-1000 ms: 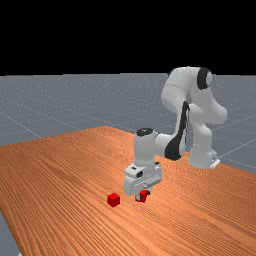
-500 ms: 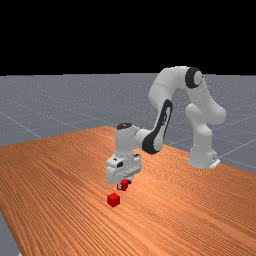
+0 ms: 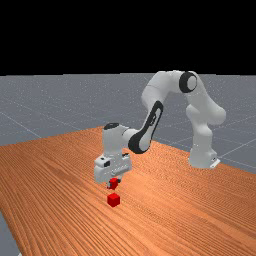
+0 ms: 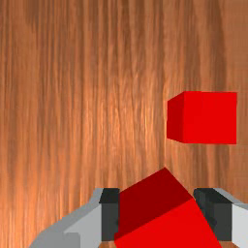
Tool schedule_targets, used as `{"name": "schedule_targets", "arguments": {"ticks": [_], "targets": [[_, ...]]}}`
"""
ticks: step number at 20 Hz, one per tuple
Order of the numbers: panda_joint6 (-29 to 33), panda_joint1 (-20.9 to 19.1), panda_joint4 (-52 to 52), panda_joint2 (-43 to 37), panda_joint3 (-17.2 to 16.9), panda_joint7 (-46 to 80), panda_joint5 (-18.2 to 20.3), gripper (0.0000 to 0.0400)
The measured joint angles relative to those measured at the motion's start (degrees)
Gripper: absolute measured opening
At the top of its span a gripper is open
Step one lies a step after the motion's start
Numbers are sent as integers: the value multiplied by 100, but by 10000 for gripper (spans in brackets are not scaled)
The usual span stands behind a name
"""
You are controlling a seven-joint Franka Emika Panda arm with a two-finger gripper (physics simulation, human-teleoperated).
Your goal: Stack all the cube
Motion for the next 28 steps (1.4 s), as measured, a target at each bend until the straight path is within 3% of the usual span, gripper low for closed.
{"name": "schedule_targets", "arguments": {"ticks": [5,11,15,21,28], "targets": [[-314,28,515,537,-23,34,-30,227],[257,16,424,683,-8,14,-10,221],[865,-43,-129,251,55,-60,51,222],[137,64,30,-47,-44,240,40,222],[199,396,-31,-49,-28,532,-73,222]]}}
